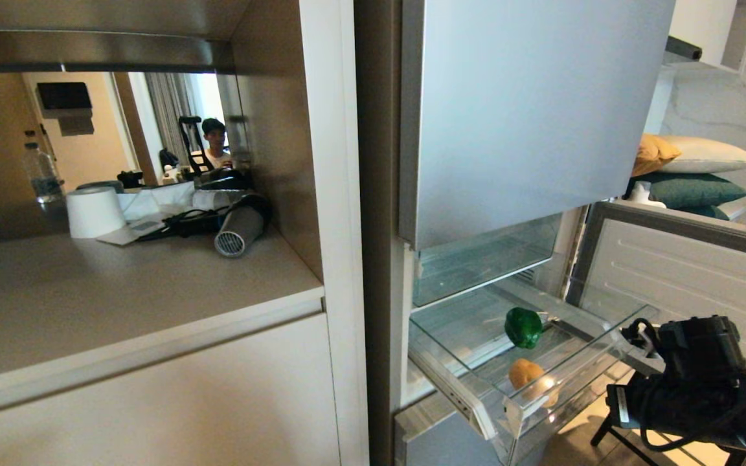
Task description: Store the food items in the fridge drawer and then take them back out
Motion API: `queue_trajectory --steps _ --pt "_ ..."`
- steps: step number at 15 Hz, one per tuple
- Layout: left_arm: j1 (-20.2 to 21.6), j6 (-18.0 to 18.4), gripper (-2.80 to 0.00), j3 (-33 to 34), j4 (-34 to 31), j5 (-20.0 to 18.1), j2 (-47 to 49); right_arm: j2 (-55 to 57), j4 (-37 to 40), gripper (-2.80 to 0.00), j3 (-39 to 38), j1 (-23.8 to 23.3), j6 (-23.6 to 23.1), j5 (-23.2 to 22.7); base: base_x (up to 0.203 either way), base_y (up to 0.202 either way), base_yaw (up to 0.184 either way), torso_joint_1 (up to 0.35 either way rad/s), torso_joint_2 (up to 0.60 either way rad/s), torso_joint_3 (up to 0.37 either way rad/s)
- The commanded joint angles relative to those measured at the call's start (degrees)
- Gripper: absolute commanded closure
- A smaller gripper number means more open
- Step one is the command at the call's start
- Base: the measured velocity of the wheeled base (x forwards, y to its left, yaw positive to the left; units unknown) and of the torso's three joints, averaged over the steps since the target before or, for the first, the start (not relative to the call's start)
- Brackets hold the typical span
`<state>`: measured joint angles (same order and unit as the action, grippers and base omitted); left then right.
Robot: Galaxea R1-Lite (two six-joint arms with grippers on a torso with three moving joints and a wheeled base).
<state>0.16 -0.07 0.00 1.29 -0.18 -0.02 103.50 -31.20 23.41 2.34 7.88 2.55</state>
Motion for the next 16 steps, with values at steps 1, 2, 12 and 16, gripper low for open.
queue_trajectory --steps 1,2,12,16 --pt "0.0 0.0 0.0 0.6 0.0 0.0 0.0 6.7 -0.7 0.0 1.4 -1.4 -0.1 0.0 0.0 0.0 0.0 0.0 0.0 0.0" --pt "0.0 0.0 0.0 0.6 0.0 0.0 0.0 7.6 -0.8 0.0 2.6 -1.6 -0.1 0.1 0.0 0.0 0.0 0.0 0.0 0.0" --pt "0.0 0.0 0.0 0.6 0.0 0.0 0.0 17.4 -0.4 0.0 16.9 -1.1 -0.1 -0.1 0.0 0.0 0.0 0.0 0.0 0.0" --pt "0.0 0.0 0.0 0.6 0.0 0.1 0.0 21.9 -0.6 0.0 23.5 -0.7 0.3 -0.5 0.0 0.0 0.0 0.0 0.0 0.0"
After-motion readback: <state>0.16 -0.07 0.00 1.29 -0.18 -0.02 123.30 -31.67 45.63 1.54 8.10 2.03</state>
